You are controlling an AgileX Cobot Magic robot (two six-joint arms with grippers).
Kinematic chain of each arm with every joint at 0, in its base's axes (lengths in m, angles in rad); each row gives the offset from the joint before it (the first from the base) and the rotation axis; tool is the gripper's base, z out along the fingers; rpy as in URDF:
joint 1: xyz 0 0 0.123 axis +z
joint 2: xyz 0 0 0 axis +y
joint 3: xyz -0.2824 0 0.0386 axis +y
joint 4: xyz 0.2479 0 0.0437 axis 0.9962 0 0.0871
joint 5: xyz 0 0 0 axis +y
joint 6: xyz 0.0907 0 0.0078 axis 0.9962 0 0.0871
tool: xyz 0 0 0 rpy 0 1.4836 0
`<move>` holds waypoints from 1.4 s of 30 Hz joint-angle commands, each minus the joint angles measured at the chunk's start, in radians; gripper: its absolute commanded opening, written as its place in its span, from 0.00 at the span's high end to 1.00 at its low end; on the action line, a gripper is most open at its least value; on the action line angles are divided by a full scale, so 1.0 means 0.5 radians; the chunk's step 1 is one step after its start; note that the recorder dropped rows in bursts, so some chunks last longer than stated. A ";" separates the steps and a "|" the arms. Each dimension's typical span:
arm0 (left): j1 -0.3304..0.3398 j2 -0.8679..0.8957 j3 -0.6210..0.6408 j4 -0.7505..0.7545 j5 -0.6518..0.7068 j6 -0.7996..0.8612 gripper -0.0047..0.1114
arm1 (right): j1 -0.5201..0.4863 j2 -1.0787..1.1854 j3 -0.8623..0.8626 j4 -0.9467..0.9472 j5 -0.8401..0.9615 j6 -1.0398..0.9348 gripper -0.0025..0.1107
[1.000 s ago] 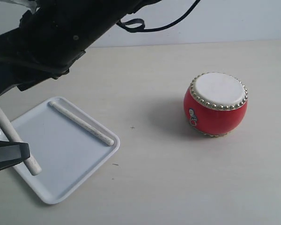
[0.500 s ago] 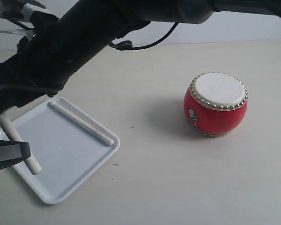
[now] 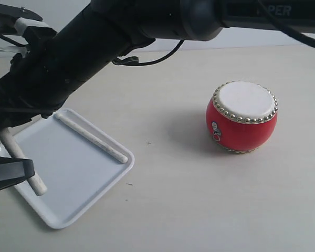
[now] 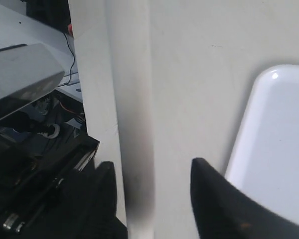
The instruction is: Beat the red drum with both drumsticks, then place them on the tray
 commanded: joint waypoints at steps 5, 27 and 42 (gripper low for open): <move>0.003 -0.016 0.006 -0.031 0.012 0.071 0.95 | 0.001 -0.002 -0.015 0.028 0.018 -0.010 0.98; 0.003 -0.249 -0.244 0.198 0.187 0.107 0.96 | -0.407 0.047 -0.015 -0.921 0.296 0.568 0.98; 0.003 -1.198 -0.357 0.653 0.163 -0.554 0.96 | -0.060 0.448 -0.572 -1.263 0.559 0.763 0.98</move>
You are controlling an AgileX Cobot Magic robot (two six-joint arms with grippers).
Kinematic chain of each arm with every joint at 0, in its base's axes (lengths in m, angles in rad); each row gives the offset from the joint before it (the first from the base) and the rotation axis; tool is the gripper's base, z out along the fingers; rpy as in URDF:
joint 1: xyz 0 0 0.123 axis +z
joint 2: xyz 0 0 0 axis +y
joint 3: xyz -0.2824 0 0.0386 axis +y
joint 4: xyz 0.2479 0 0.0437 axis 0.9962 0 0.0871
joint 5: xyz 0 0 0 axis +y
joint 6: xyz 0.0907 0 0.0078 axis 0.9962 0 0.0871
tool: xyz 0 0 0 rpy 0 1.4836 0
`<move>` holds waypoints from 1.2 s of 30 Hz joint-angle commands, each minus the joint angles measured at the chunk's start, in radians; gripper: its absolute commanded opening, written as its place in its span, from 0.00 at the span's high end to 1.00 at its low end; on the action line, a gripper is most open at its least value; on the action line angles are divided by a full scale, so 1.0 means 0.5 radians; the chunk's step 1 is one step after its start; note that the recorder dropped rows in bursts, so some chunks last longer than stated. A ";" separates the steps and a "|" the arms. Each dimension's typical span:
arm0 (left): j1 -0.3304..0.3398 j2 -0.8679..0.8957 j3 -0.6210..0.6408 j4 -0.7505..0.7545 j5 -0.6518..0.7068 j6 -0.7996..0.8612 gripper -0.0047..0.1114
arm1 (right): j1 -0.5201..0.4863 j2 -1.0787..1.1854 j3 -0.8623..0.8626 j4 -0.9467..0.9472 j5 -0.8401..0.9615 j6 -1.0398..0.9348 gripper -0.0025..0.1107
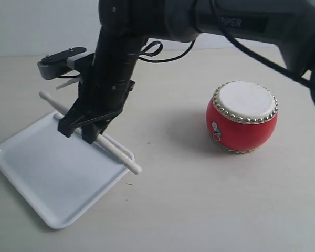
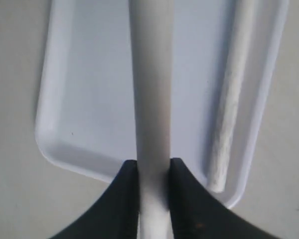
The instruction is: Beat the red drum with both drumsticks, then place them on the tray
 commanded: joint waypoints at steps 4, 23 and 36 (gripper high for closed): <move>0.003 -0.439 -0.096 0.511 -0.003 -0.426 0.96 | 0.125 0.280 -0.401 -0.012 0.116 0.152 0.98; 0.003 -0.495 0.342 1.669 -0.922 -0.402 0.96 | 0.138 0.506 -0.807 -0.234 0.198 0.411 0.98; 0.003 -0.431 0.386 1.687 -1.070 -0.402 0.96 | 0.140 0.670 -0.879 -0.216 0.198 0.335 0.98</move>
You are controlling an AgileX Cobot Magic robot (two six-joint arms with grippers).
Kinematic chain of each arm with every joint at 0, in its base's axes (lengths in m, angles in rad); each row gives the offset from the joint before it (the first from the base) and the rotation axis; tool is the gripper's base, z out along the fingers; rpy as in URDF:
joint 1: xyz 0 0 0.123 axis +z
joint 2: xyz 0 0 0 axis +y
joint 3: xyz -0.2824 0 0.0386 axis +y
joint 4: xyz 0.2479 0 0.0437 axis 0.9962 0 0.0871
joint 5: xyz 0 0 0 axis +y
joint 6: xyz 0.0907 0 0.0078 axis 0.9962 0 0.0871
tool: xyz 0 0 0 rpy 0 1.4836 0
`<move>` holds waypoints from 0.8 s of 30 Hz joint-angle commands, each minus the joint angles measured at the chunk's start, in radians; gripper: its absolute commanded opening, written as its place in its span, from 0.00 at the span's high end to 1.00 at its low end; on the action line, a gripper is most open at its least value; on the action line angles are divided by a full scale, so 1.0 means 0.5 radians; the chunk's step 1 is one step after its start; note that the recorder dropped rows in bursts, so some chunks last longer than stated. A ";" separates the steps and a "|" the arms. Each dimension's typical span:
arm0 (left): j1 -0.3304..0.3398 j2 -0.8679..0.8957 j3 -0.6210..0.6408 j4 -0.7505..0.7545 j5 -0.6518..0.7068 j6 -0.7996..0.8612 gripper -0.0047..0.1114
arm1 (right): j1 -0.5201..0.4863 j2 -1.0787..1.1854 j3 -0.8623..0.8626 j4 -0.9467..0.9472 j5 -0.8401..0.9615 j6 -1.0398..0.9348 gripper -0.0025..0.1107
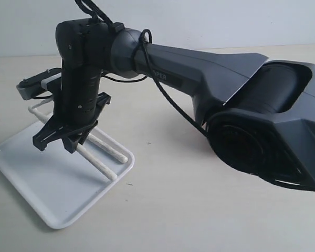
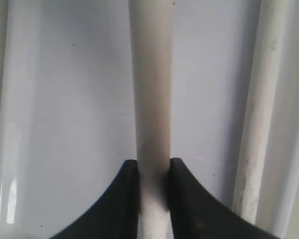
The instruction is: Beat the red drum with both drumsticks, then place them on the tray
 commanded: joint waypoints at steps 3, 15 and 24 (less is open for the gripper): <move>0.003 0.008 0.004 0.010 -0.025 0.005 0.96 | 0.006 0.034 -0.019 0.009 -0.002 -0.066 0.98; -0.005 0.008 0.004 0.019 -0.022 0.005 0.96 | 0.006 0.039 -0.019 0.006 -0.102 -0.095 0.83; -0.005 0.008 0.004 0.032 -0.024 0.005 0.96 | 0.006 0.039 -0.019 -0.020 -0.102 -0.095 0.83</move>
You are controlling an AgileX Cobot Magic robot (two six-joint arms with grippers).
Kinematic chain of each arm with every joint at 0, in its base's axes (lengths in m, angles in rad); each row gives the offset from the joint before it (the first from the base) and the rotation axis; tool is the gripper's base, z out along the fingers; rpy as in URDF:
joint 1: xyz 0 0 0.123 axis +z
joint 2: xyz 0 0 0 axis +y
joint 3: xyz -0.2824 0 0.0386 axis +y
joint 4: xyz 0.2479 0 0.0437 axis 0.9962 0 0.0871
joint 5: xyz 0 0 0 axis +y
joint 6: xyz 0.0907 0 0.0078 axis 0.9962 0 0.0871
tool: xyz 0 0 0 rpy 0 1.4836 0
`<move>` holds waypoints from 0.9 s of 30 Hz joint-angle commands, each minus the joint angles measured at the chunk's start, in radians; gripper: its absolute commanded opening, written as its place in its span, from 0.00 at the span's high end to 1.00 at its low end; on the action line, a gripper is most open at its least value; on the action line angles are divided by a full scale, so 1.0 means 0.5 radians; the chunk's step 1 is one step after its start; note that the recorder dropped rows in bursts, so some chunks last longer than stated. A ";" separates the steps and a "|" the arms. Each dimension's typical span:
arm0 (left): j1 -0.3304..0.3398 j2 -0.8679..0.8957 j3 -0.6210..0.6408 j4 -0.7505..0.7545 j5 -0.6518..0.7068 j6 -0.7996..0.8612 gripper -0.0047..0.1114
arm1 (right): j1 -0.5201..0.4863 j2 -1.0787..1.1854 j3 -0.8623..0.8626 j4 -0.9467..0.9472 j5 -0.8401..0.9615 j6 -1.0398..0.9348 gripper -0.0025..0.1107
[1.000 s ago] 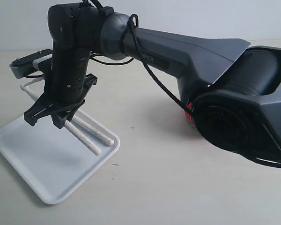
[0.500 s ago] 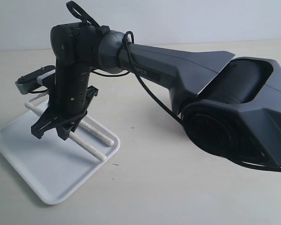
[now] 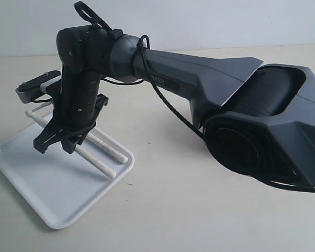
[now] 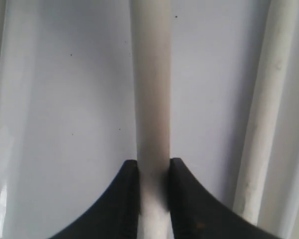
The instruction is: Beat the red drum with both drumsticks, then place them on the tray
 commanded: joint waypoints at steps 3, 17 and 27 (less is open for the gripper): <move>-0.005 0.008 0.004 0.003 -0.019 0.005 0.96 | 0.003 0.005 -0.019 -0.044 -0.020 -0.018 0.83; -0.005 0.008 0.004 0.027 -0.019 0.005 0.96 | 0.003 0.005 -0.019 -0.044 -0.024 -0.013 0.68; -0.005 0.008 0.001 0.027 -0.027 -0.067 0.96 | 0.003 -0.198 -0.019 -0.137 0.080 0.211 0.98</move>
